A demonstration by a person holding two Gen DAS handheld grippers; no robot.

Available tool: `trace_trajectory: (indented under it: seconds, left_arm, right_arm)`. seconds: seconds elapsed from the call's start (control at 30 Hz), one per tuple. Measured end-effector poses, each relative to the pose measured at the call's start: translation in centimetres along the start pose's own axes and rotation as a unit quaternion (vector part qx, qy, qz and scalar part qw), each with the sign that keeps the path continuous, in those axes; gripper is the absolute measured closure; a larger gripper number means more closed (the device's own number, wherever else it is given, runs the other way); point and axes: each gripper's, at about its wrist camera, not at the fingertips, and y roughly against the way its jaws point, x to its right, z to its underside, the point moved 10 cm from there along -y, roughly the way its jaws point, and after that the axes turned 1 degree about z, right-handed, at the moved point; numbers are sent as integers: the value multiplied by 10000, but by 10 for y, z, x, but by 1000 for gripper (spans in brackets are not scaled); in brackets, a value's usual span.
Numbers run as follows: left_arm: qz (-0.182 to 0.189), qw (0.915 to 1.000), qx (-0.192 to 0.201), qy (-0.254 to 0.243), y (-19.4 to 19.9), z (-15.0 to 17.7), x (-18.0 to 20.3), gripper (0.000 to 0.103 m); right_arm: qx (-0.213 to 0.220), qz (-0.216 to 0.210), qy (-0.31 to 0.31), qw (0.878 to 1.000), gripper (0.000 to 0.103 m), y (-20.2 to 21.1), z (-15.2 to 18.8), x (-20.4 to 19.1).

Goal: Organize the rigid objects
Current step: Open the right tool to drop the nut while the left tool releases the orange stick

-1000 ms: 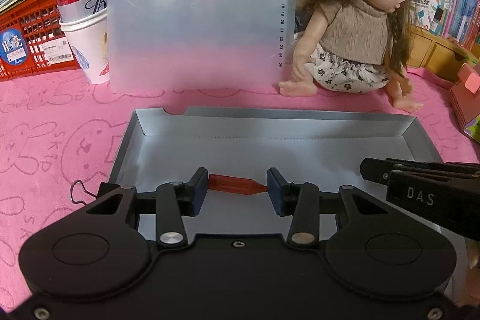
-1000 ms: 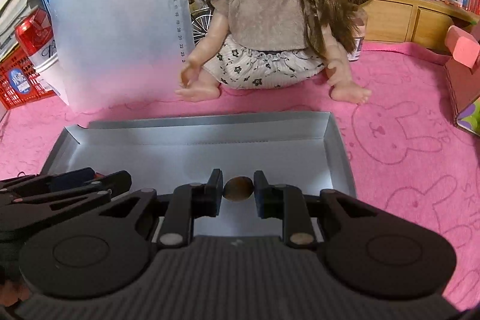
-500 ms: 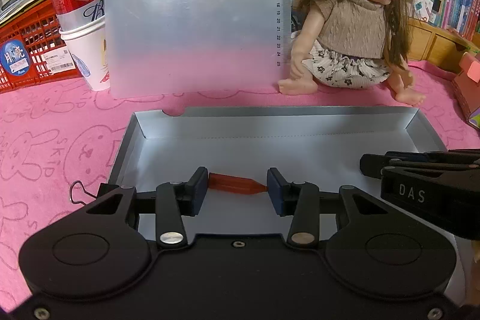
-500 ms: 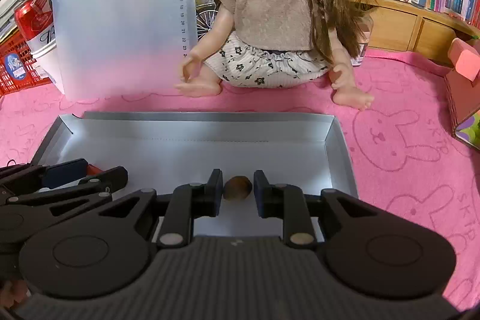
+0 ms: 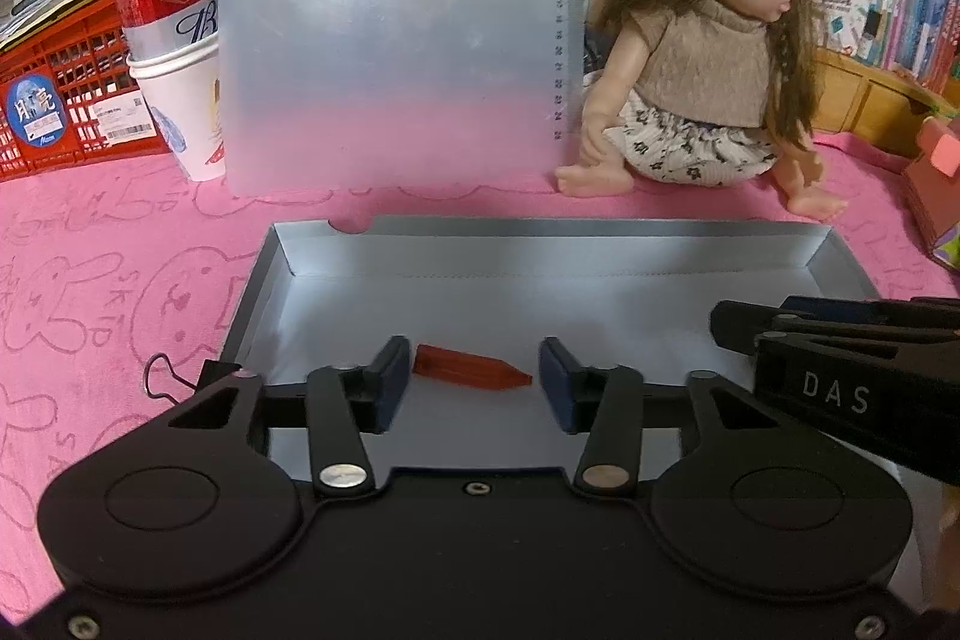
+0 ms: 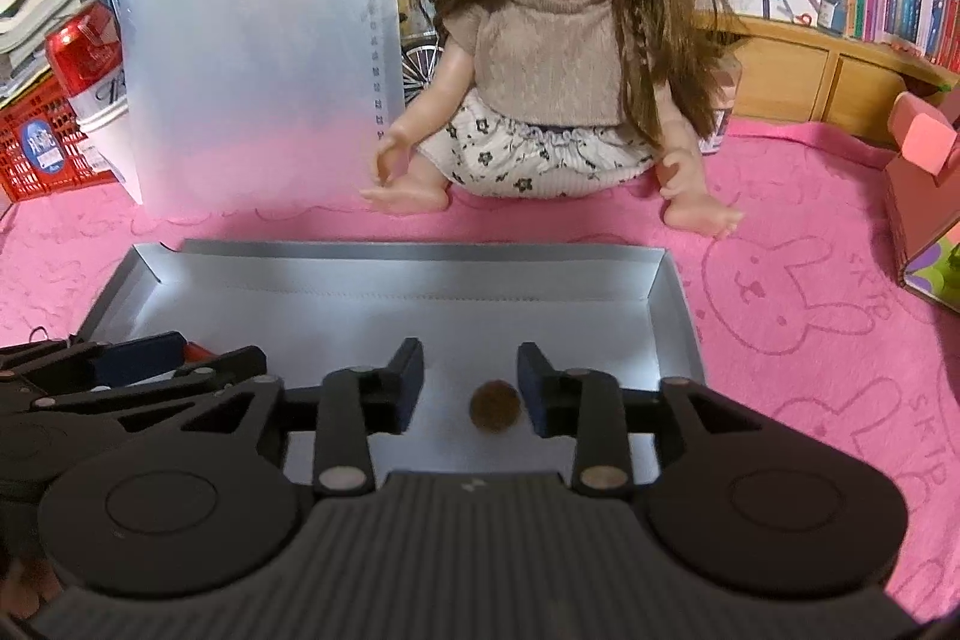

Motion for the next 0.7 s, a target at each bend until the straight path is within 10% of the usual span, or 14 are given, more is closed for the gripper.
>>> trace_trajectory:
  seconds: [0.7]
  left_arm:
    - [150, 9990, 422, 31, 74, 3, -10, 22]
  right_arm:
    - [469, -83, 56, 9988, 17, 73, 0, 2]
